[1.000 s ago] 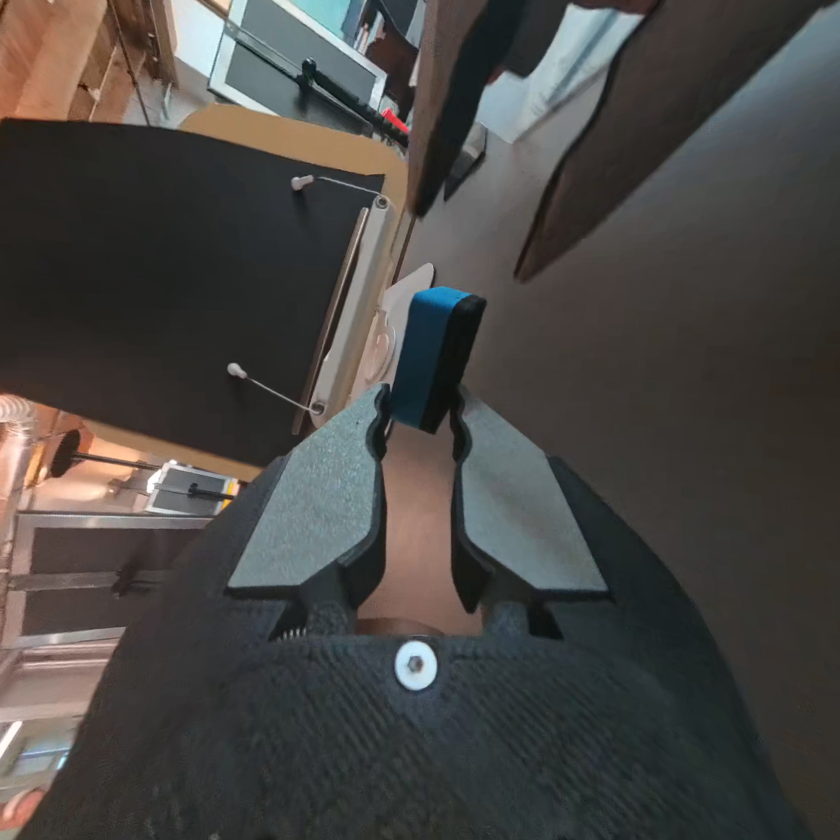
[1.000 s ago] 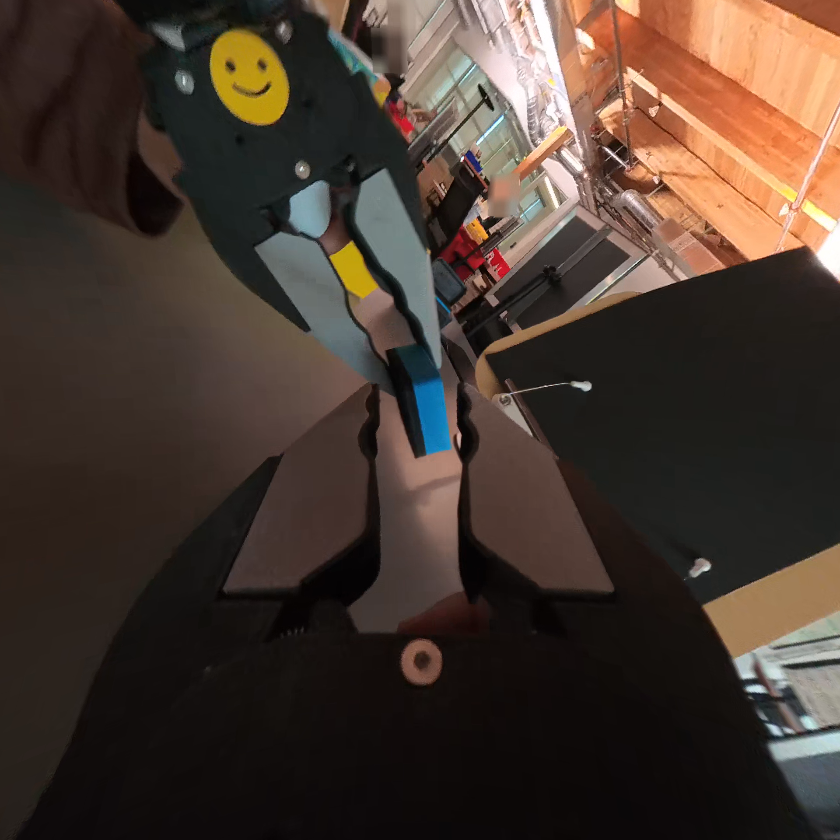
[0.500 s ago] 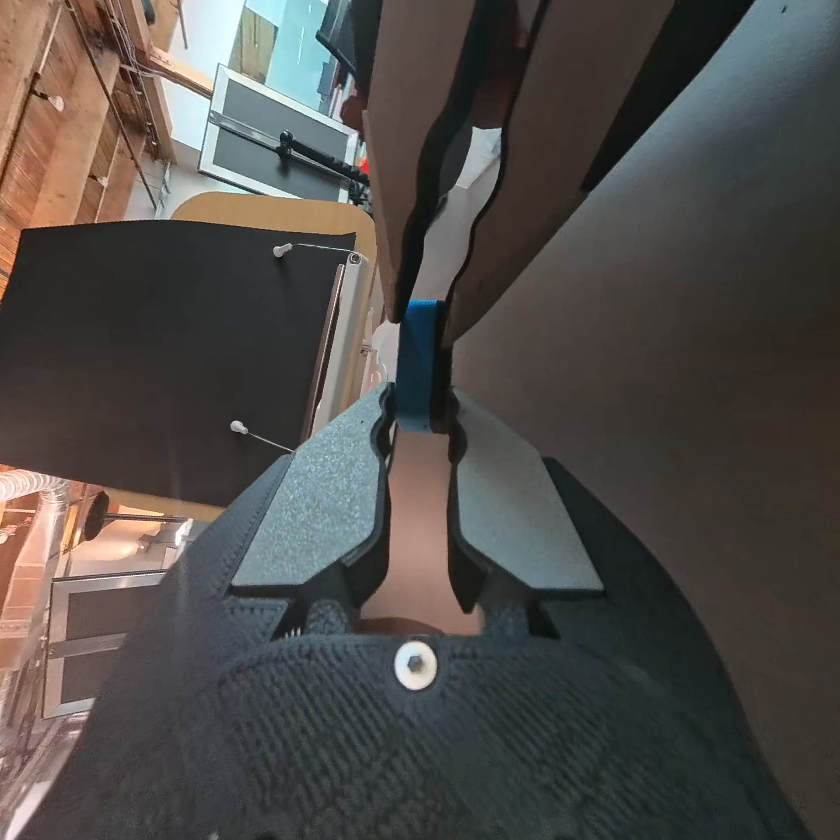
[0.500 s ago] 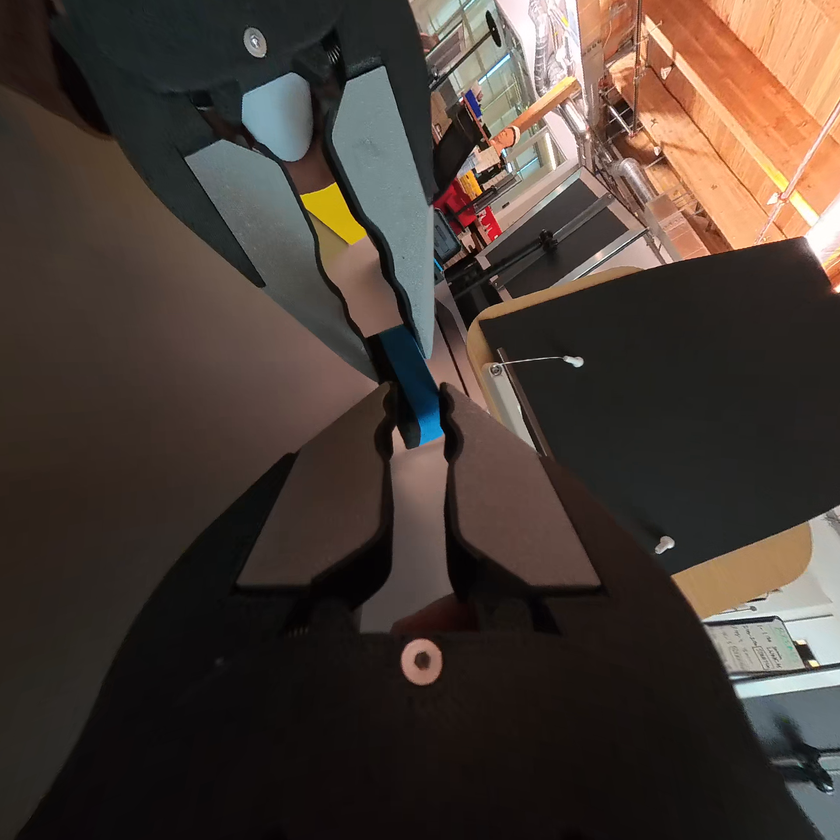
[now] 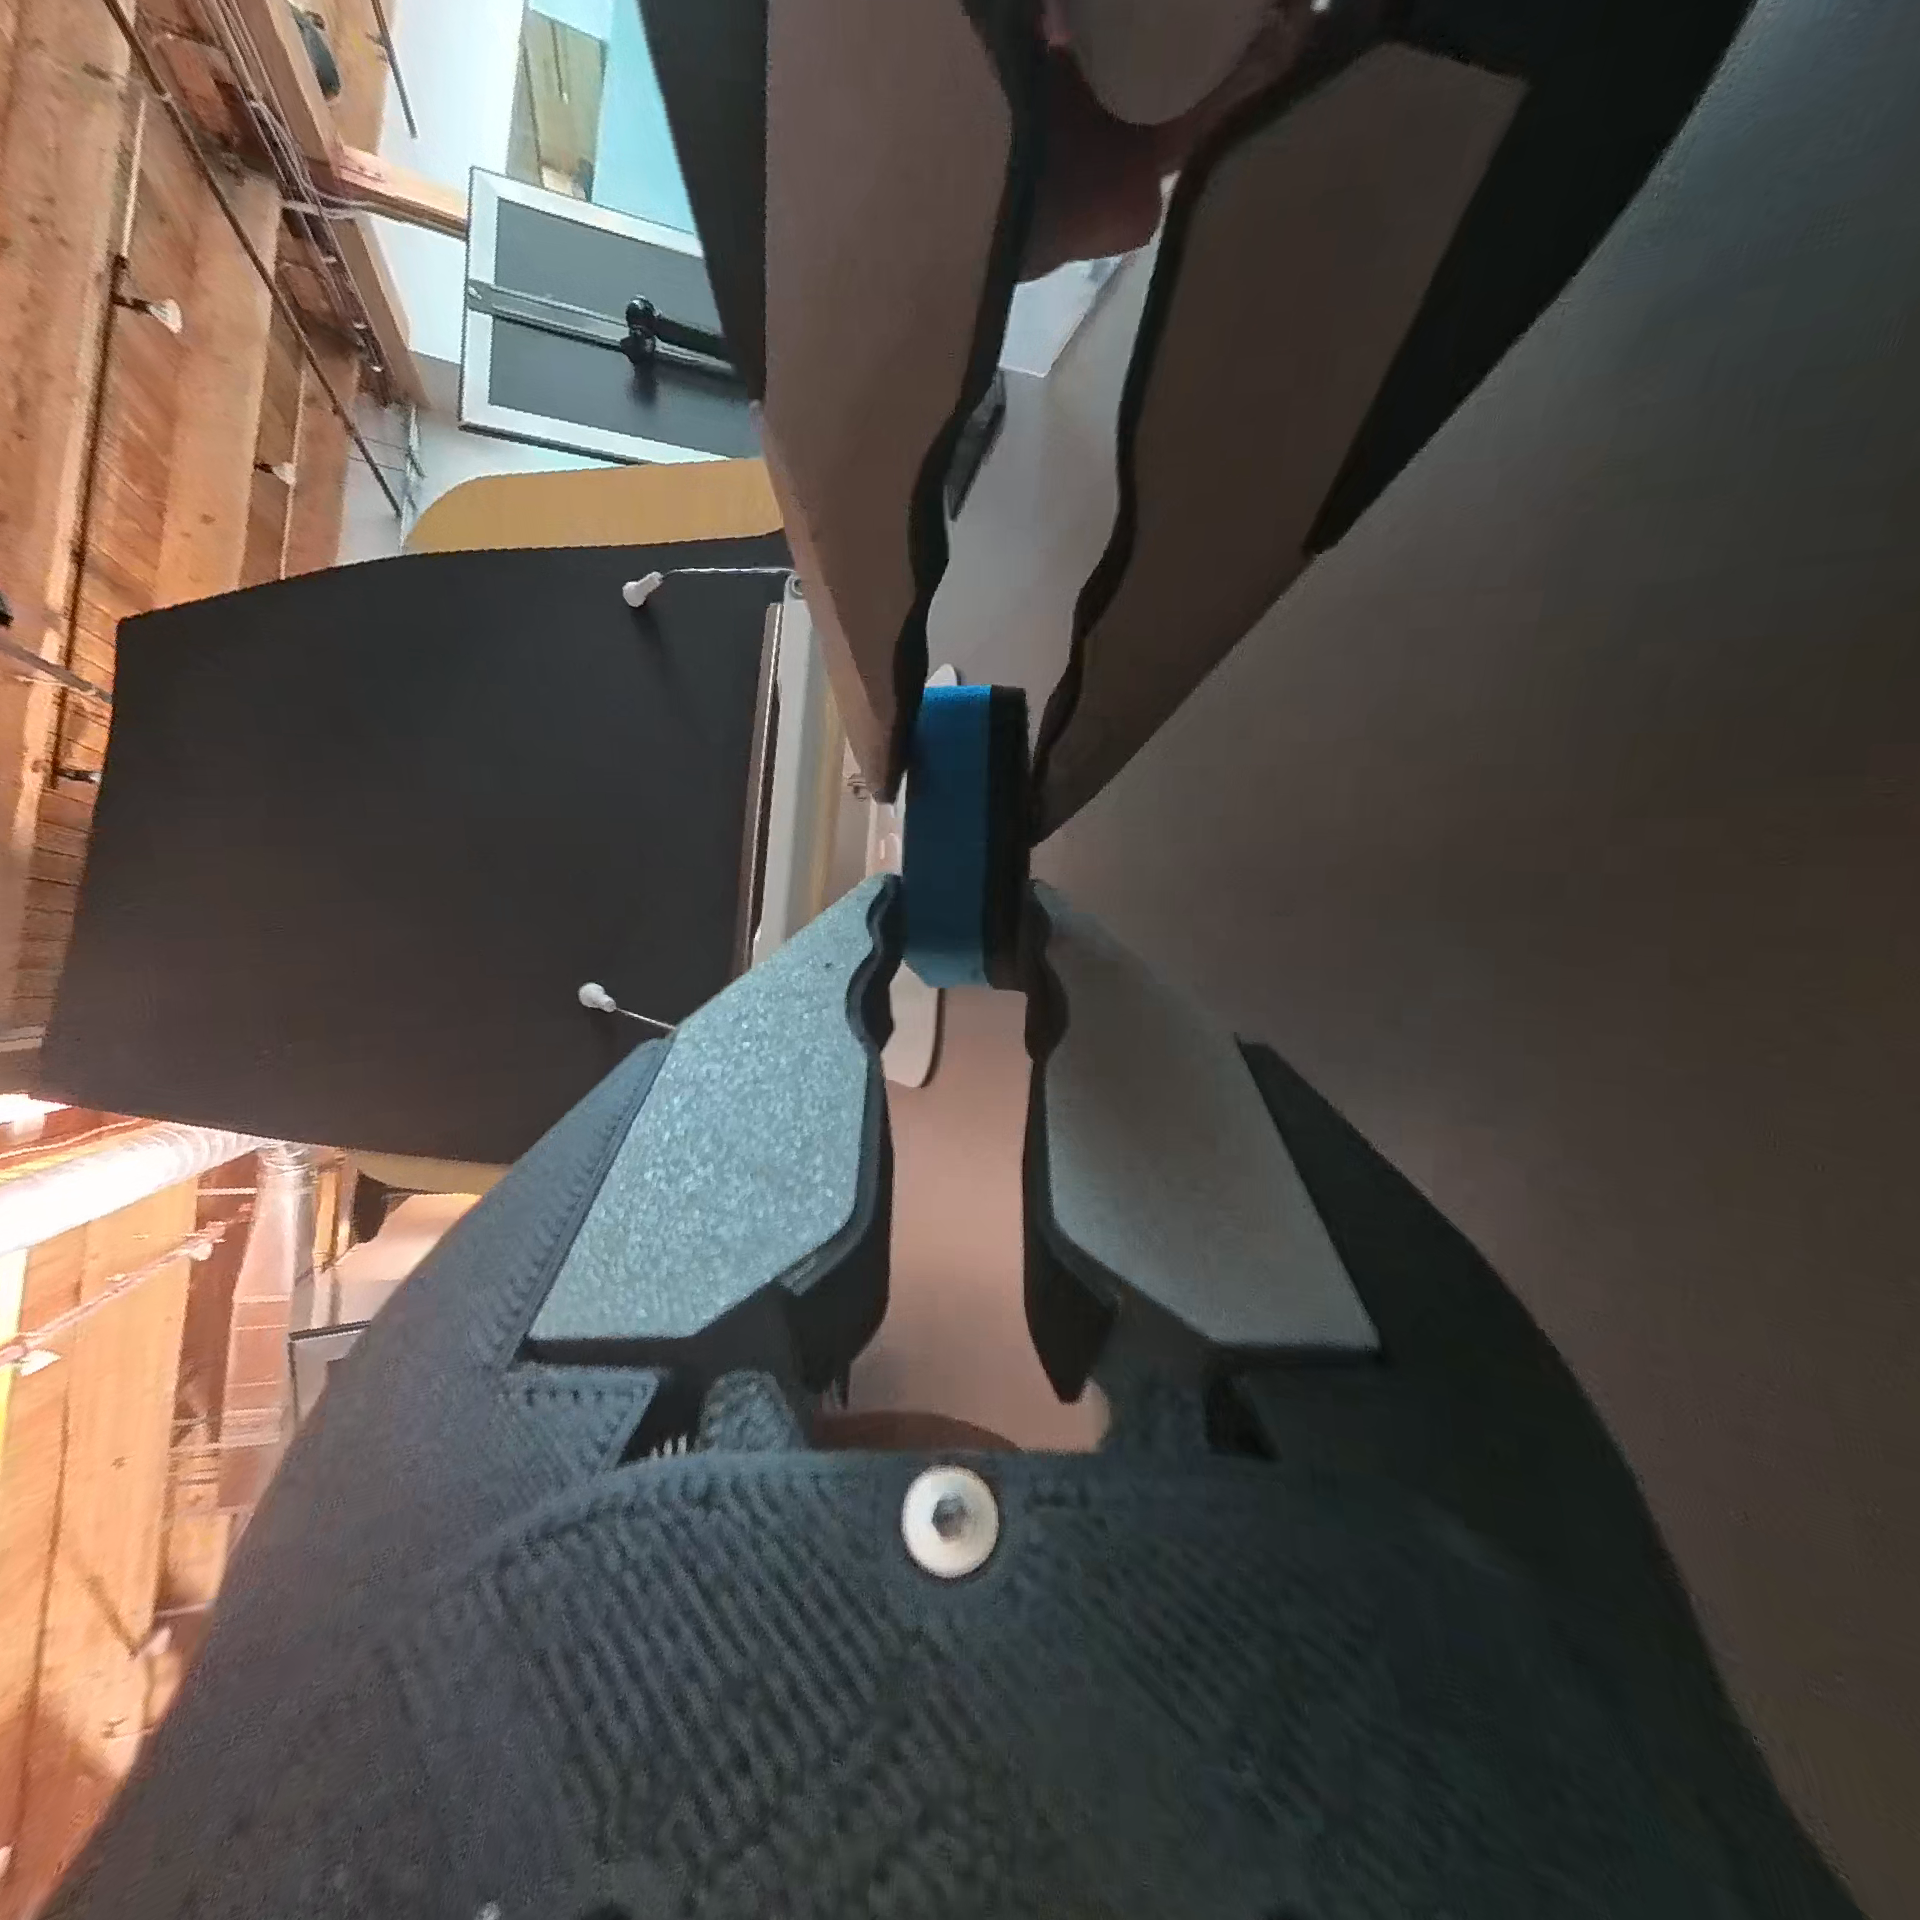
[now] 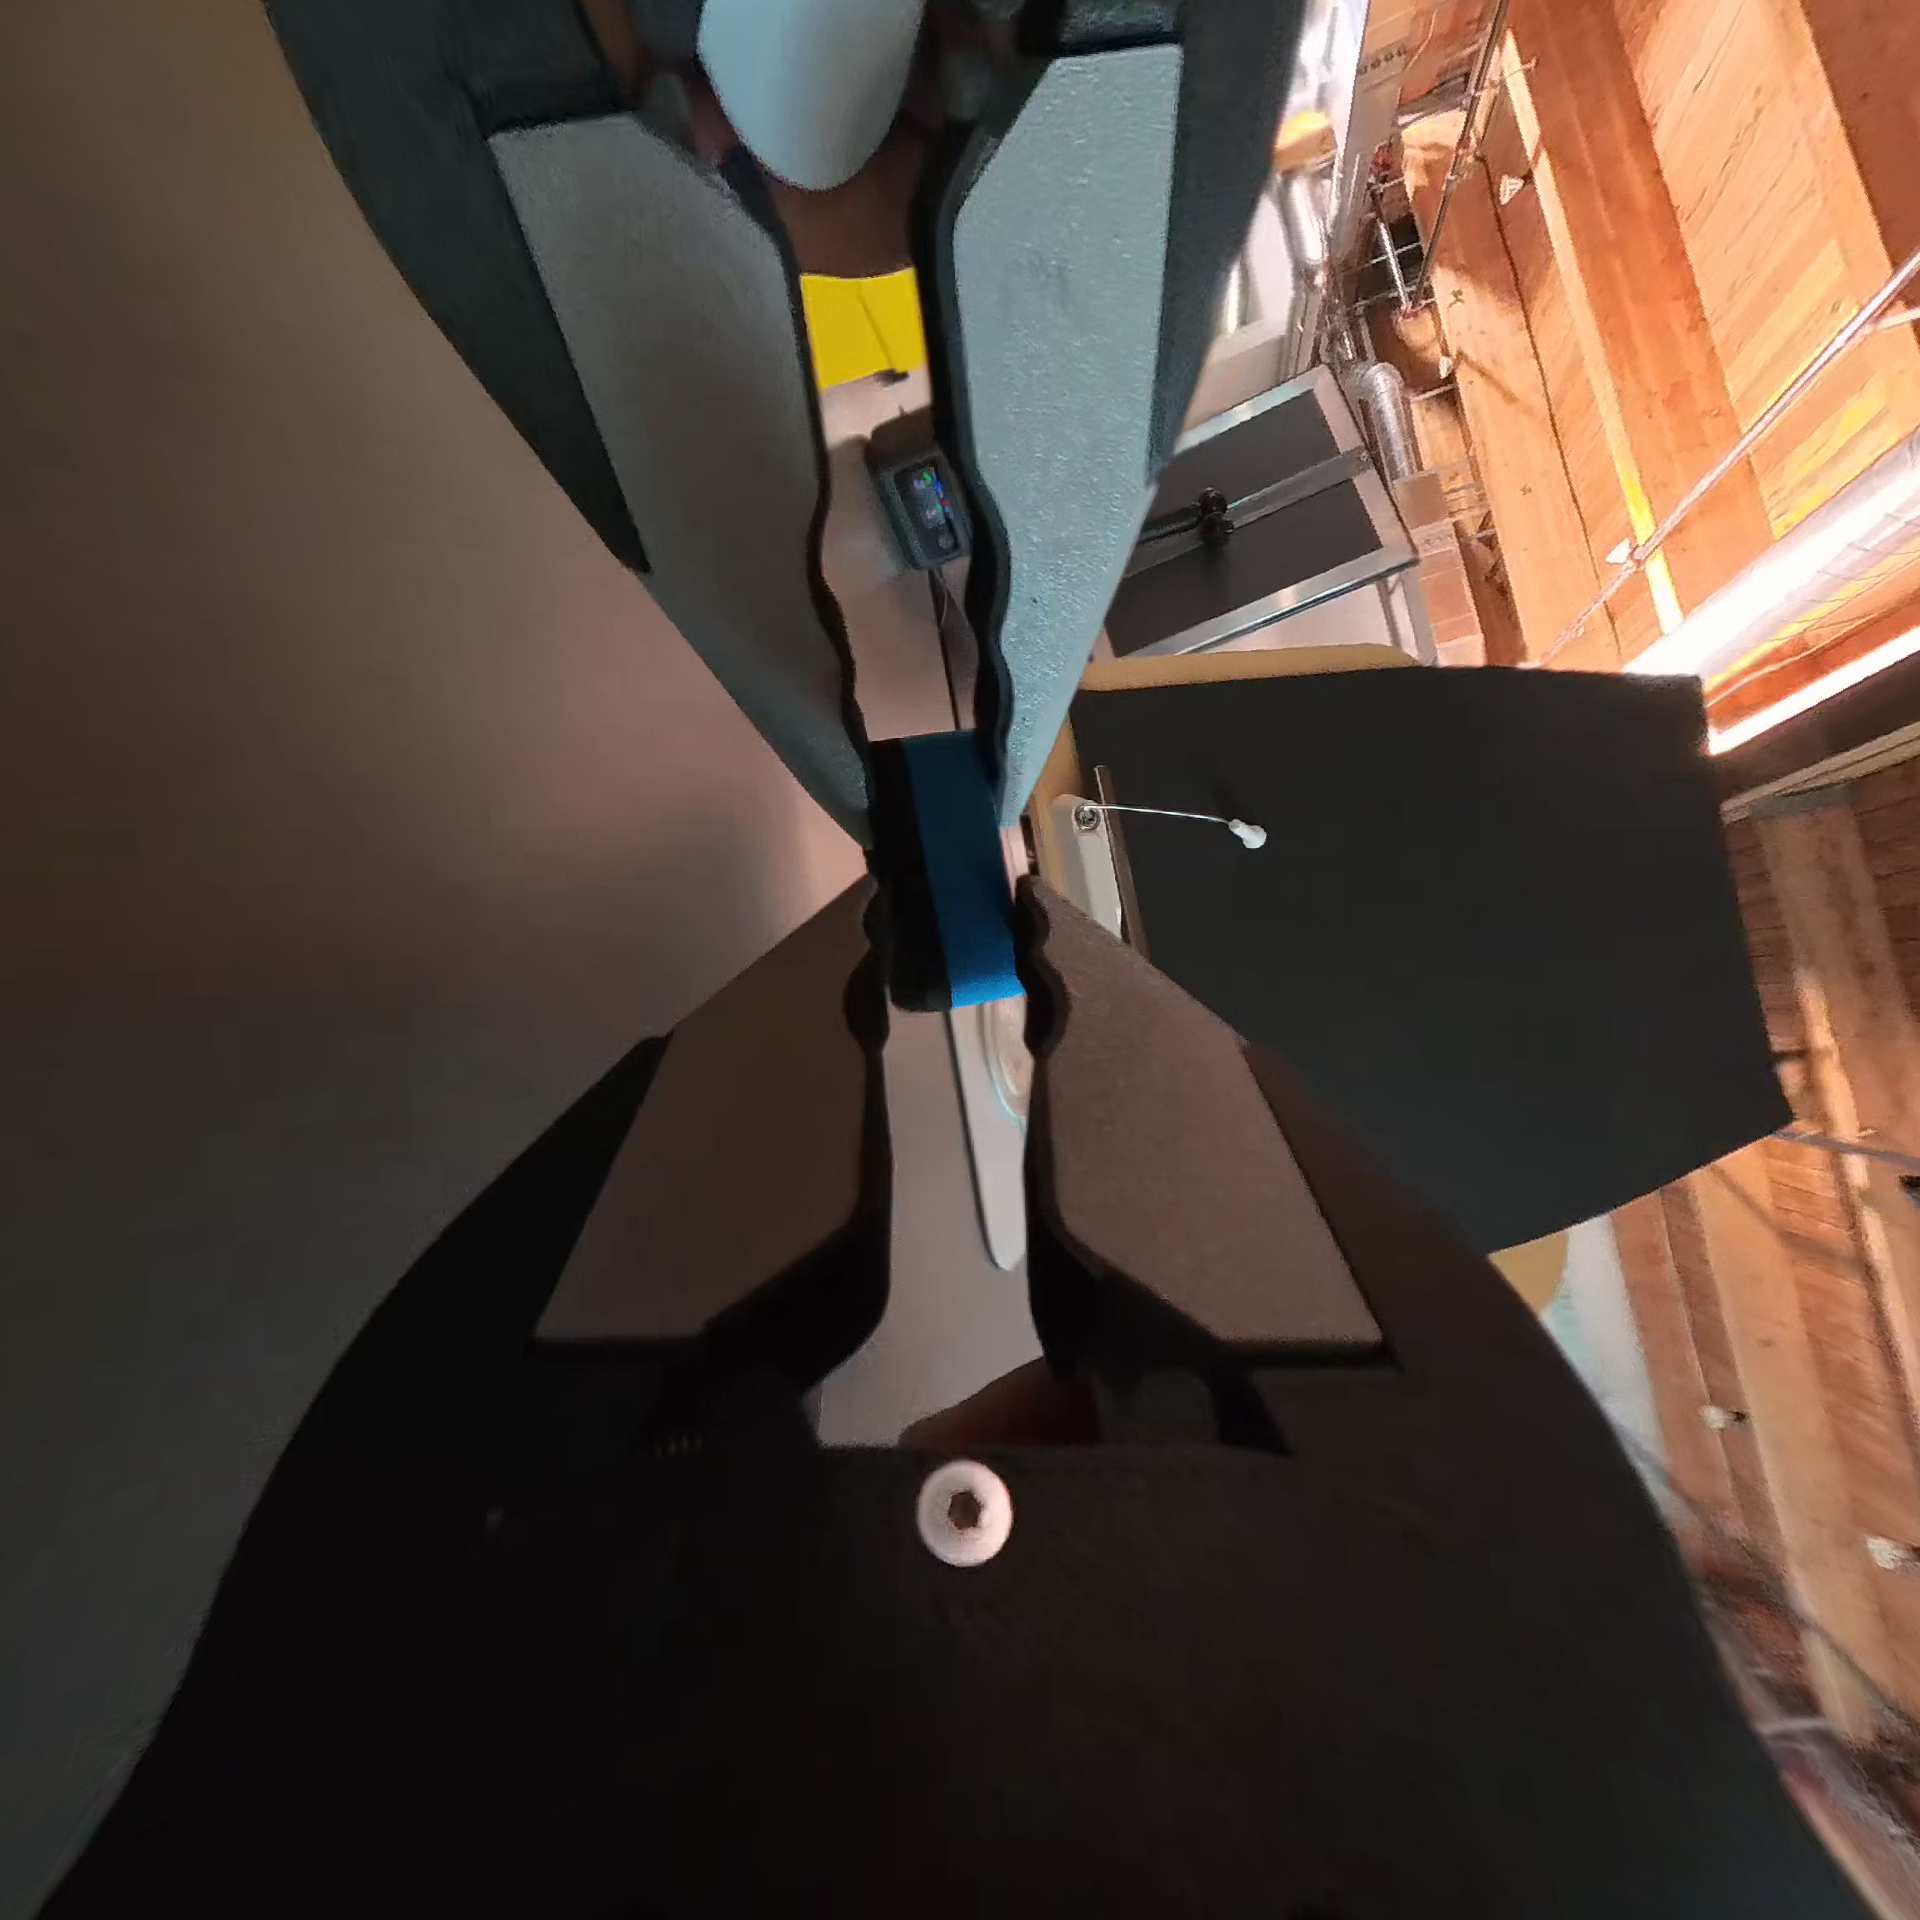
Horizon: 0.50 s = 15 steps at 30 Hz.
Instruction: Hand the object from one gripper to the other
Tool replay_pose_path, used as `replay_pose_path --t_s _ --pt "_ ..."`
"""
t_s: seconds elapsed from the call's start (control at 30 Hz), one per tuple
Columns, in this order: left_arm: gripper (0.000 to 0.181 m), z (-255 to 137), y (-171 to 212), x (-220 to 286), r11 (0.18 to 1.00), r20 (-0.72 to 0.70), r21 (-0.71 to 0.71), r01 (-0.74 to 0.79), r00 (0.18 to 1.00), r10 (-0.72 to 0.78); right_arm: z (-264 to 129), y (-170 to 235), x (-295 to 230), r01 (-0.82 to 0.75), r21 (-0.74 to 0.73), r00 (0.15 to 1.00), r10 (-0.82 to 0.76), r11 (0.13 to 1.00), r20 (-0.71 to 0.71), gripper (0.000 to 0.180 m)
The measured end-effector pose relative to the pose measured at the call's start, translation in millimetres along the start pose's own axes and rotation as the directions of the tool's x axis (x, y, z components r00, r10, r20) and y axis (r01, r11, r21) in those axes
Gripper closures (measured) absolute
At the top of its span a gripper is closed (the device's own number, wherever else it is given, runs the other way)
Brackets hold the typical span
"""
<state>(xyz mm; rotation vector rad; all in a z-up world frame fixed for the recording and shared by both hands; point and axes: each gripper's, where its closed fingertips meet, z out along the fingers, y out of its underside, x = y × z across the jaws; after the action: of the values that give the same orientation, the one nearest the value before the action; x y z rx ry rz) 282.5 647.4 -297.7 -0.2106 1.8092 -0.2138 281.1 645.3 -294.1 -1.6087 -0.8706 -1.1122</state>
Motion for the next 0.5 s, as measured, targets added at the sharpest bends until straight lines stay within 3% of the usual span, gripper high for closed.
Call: replay_pose_path --t_s 0.1,0.27,0.4,0.5 --pt "0.163 -1.4 -0.3 -4.0 0.999 0.006 0.021 0.049 0.999 -0.049 -0.7 -2.7 4.8 0.056 -0.008 0.998 -0.056 0.998 -0.038 0.162" --pt "0.151 -15.1 -8.1 -17.7 0.909 -0.111 0.18 0.377 0.926 -0.362 -10.8 -12.4 15.2 -0.11 0.106 0.993 0.113 0.988 -0.02 0.162" --pt "0.134 -17.3 -1.8 -8.2 0.874 -0.216 0.18 0.45 0.885 -0.412 -22.7 -27.8 17.2 -0.271 0.245 0.962 0.258 0.931 0.085 0.162" --pt "0.145 -22.3 -16.0 1.6 0.861 -0.29 0.227 0.455 0.876 -0.386 -35.0 -44.2 14.3 -0.395 0.342 0.916 0.336 0.853 0.22 0.162"
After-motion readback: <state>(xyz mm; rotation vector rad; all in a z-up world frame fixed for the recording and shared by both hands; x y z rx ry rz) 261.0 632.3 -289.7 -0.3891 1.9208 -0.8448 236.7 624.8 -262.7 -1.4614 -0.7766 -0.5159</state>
